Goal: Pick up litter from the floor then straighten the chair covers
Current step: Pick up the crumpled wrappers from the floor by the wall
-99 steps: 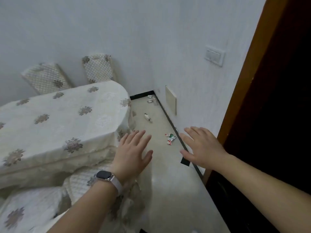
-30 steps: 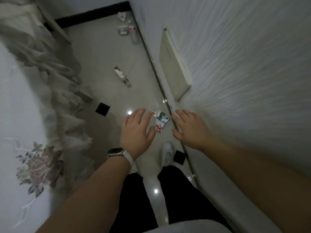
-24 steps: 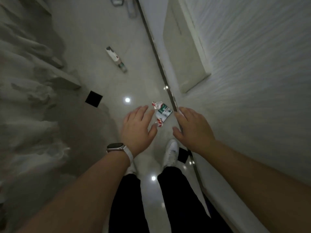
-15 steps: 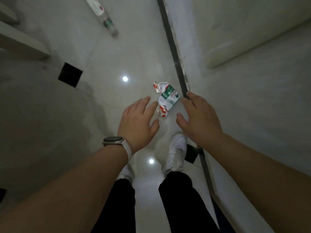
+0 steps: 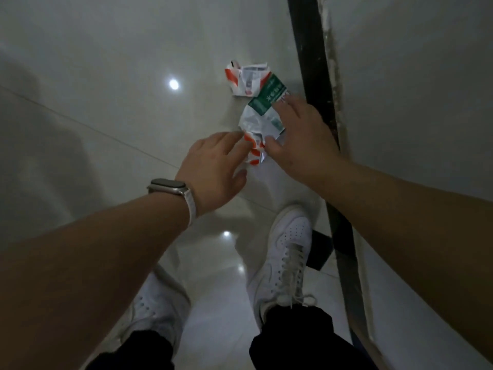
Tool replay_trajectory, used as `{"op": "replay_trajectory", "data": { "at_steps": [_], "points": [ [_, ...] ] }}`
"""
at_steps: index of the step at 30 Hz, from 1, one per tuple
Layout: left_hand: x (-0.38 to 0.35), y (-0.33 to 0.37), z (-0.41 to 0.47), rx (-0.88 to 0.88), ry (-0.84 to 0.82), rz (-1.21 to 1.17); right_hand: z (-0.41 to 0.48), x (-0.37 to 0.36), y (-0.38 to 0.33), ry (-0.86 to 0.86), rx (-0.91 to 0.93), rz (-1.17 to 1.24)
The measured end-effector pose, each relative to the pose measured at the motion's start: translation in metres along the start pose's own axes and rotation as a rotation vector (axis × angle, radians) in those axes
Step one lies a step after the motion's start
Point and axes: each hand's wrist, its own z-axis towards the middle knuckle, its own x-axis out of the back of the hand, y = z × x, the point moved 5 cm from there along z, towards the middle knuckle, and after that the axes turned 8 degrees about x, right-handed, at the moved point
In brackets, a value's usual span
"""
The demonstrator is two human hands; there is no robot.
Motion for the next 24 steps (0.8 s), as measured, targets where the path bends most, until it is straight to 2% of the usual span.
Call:
{"op": "replay_trajectory", "data": {
  "at_steps": [4,10,17,24],
  "points": [
    [-0.031,0.0,0.02,-0.081,-0.039,0.024,0.038,-0.017,0.006,-0.049,0.02,-0.065],
    [-0.045,-0.012,0.036,-0.098,-0.059,0.08,0.057,-0.031,0.025,-0.189,-0.005,-0.107],
    [-0.036,-0.022,0.042,-0.128,-0.017,0.189,0.068,-0.032,0.026,-0.081,0.042,-0.09],
    [-0.041,-0.025,0.043,-0.218,0.054,0.168,0.07,-0.035,0.023,-0.041,0.064,-0.018]
  ]
}}
